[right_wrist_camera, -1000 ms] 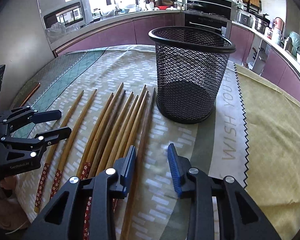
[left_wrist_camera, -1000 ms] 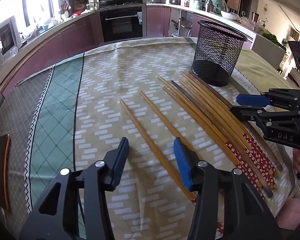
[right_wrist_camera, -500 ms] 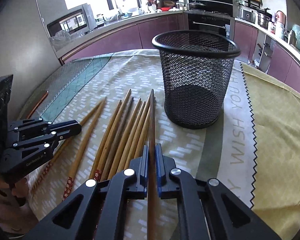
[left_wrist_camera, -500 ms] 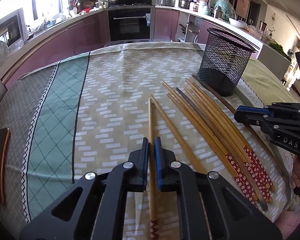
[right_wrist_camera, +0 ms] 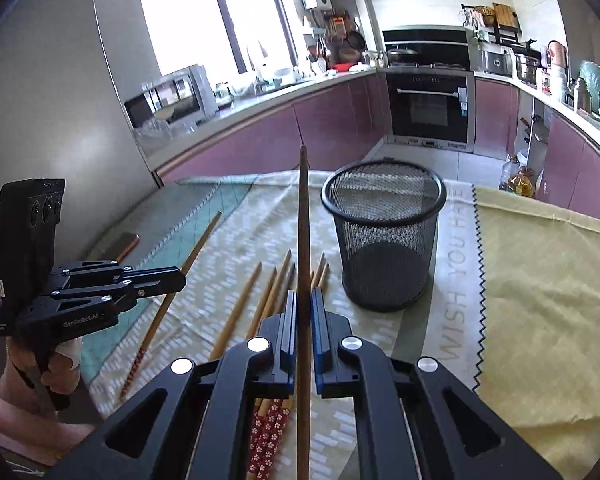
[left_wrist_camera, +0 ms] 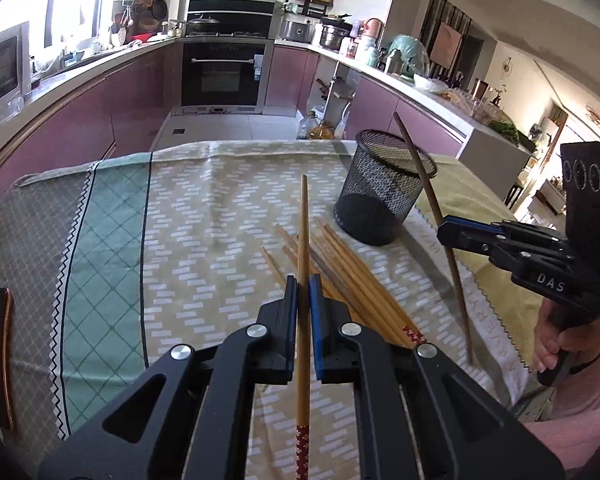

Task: Organize utensils
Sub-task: 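Lift the chopstick upright and lower it into the black mesh cup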

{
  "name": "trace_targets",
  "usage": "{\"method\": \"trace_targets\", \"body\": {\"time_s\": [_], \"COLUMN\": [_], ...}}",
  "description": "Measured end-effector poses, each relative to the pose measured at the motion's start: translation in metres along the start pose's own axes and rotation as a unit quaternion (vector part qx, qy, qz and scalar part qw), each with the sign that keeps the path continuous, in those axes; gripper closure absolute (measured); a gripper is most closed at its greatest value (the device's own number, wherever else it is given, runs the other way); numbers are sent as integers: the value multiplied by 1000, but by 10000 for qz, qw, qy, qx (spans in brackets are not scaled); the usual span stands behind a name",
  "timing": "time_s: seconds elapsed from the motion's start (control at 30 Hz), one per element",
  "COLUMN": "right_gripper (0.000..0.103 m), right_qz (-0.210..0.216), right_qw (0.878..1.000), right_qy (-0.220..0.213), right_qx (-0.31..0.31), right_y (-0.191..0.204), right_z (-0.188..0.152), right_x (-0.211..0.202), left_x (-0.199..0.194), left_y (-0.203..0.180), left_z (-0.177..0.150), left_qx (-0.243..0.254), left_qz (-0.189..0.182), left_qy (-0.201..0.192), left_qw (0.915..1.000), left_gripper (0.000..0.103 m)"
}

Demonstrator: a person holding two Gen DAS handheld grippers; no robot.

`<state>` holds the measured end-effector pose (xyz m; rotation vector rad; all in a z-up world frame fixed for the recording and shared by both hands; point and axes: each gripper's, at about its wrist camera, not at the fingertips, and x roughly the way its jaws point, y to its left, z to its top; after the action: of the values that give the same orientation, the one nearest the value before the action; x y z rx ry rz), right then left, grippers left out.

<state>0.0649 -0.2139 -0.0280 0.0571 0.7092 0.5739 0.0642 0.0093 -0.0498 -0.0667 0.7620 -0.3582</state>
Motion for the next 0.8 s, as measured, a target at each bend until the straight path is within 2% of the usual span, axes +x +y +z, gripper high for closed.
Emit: {"method": "trace_targets", "body": {"time_s": [0.13, 0.33, 0.8], "right_gripper": [97, 97, 97], "right_qz": [26, 62, 65], "right_qw": [9996, 9979, 9906], "right_qy": [-278, -647, -1366], "right_qx": [21, 76, -75], "right_y": [-1, -6, -20], "right_z": [10, 27, 86], "right_x": [-14, -31, -64], "left_x": [-18, -39, -52], "left_y": [-6, -14, -32], "left_z": [15, 37, 114], "left_qx": [-3, 58, 115], "left_qz": [-379, -676, -895], "left_qy": [-265, -662, -1481], "left_qw": [9989, 9955, 9849], "left_gripper": [96, 96, 96]}}
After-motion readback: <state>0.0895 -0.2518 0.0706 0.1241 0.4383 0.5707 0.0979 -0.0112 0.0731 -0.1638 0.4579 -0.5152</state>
